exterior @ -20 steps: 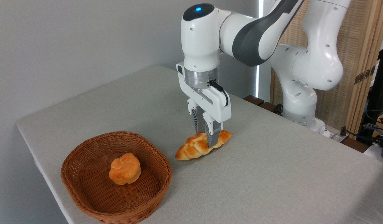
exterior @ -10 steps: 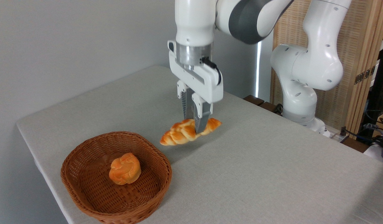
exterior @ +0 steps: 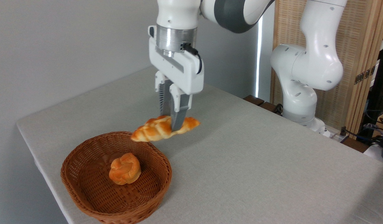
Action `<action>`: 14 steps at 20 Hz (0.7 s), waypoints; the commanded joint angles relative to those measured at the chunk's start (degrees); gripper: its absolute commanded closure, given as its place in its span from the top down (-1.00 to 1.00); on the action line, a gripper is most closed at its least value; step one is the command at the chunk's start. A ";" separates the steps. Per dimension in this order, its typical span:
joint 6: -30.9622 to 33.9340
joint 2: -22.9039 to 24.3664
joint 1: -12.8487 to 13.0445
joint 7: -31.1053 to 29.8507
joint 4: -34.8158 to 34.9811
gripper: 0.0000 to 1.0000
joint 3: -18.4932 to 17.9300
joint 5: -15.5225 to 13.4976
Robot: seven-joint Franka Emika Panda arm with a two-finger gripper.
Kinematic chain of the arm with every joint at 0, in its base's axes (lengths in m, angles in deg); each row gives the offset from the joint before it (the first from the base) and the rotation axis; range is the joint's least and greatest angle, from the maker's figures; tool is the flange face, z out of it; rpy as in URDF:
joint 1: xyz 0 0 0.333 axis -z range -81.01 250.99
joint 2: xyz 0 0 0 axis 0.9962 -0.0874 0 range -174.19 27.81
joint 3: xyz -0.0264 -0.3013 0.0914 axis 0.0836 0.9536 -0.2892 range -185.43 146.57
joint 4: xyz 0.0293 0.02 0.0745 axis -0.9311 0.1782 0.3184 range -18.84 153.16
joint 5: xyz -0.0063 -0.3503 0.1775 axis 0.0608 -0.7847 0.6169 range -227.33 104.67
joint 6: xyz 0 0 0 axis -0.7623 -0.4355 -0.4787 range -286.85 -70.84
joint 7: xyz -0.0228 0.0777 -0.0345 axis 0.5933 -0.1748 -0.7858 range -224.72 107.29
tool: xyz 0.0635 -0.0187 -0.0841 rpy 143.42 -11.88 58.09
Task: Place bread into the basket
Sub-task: 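Lift the braided roll and carry it over the wicker basket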
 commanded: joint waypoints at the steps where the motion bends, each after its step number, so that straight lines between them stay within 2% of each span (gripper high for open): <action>1: -6.82 -4.35 1.19 1.06 -1.64 -0.03 -1.74 -2.15; 9: -8.42 -16.30 0.75 0.80 -13.23 -0.03 -2.18 -3.11; 12: -8.68 -18.50 0.58 0.80 -14.39 -0.03 -2.18 -3.03; 14: -8.59 -18.77 0.58 0.88 -14.39 0.11 -2.09 -2.85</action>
